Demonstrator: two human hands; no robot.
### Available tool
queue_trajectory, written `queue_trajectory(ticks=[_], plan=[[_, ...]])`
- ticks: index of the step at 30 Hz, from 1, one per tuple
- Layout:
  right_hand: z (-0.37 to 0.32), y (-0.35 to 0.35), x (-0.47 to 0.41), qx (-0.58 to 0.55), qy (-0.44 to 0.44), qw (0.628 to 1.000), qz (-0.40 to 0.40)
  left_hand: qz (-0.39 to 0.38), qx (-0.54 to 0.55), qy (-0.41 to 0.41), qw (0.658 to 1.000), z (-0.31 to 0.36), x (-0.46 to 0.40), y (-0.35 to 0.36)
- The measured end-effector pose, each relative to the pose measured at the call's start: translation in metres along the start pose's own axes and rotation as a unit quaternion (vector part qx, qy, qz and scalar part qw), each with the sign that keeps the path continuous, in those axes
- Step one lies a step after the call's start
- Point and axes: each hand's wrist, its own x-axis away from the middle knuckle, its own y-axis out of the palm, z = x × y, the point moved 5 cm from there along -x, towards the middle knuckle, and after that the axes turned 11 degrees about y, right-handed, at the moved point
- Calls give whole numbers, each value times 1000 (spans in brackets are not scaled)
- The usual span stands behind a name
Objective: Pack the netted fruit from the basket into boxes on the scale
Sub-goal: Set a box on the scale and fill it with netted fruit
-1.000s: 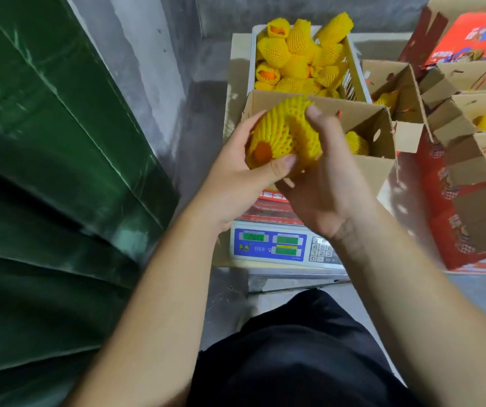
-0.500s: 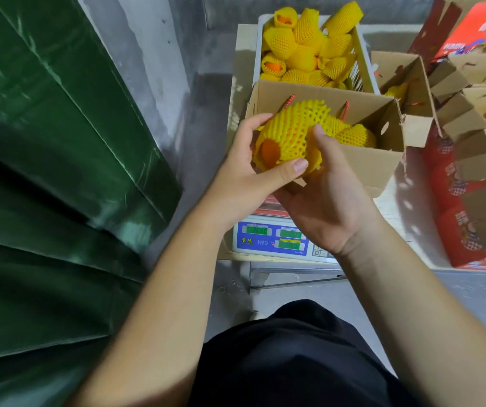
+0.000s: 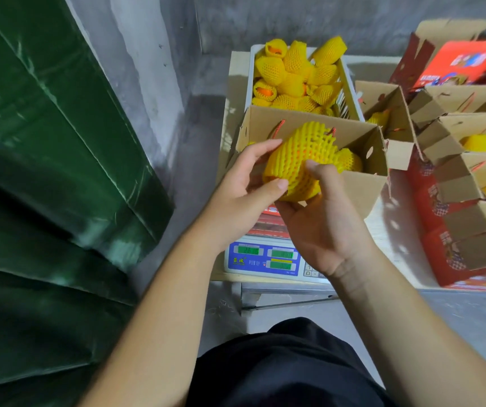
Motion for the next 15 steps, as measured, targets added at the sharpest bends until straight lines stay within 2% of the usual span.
queue_trajectory(ticks=[3,5,6,8,9,12,14,15], plan=[[-12,-6,-6,70,-44,997,2,-1,-24,-19,1000,-3,-3,-5],[-38,-10,-13,174,-133,973,72,10,-78,-39,996,-3,-7,-9],[-56,-10,-16,258,-193,939,122,22,-113,-43,992,-4,-9,-11],[-87,-8,-28,422,-275,845,180,59,-153,-42,986,-5,-12,-13],[-97,-7,-36,488,-275,808,181,78,-157,-45,984,-6,-13,-13],[-105,-14,-50,615,-207,744,160,94,-147,-62,983,-10,-14,-15],[-100,-25,-47,635,-204,722,181,87,-157,-63,982,-12,-14,-17],[-95,-30,-43,626,-208,728,188,86,-161,-63,981,-13,-14,-18]])
